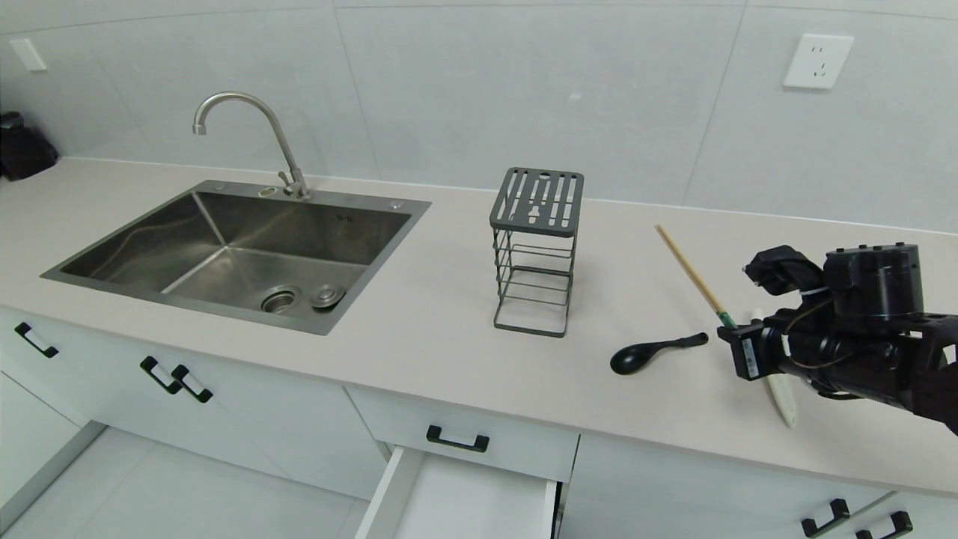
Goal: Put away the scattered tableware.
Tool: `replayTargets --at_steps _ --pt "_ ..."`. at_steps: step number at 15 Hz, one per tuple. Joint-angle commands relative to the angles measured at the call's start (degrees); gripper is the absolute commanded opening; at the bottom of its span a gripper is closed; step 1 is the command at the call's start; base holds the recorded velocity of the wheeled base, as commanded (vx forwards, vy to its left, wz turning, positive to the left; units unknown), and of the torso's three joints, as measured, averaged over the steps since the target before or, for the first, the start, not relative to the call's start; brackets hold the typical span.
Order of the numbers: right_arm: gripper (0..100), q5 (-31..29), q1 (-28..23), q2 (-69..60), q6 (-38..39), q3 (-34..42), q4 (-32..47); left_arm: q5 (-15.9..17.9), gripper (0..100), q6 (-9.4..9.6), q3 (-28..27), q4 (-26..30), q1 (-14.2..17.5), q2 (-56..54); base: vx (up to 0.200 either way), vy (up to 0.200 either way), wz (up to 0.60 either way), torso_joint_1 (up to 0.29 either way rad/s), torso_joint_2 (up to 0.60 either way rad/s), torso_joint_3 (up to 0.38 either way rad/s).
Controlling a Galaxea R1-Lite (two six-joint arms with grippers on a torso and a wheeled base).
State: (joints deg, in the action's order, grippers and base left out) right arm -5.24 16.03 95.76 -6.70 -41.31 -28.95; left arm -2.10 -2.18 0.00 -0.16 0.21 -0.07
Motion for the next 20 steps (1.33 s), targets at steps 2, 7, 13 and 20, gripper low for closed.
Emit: replayTargets --at_steps 2,7,13,20 --pt "0 0.1 6.8 -7.9 -0.2 1.7 -0.2 0.0 100 -0.02 0.0 0.0 0.0 0.1 0.0 0.0 0.0 0.0 0.0 0.0" --pt "0 -0.3 10.0 -12.0 -5.4 1.8 0.2 0.0 100 -0.02 0.0 0.0 0.0 0.1 0.0 0.0 0.0 0.0 0.0 0.0" --pt "0 -0.2 14.2 -13.1 -7.6 1.1 -0.1 0.0 100 -0.02 0.0 0.0 0.0 0.1 0.0 0.0 0.0 0.0 0.0 0.0" --pt "0 5.9 16.3 -12.7 -13.8 2.1 -0.5 0.0 100 -0.02 0.0 0.0 0.1 0.1 0.0 0.0 0.0 0.0 0.0 0.0"
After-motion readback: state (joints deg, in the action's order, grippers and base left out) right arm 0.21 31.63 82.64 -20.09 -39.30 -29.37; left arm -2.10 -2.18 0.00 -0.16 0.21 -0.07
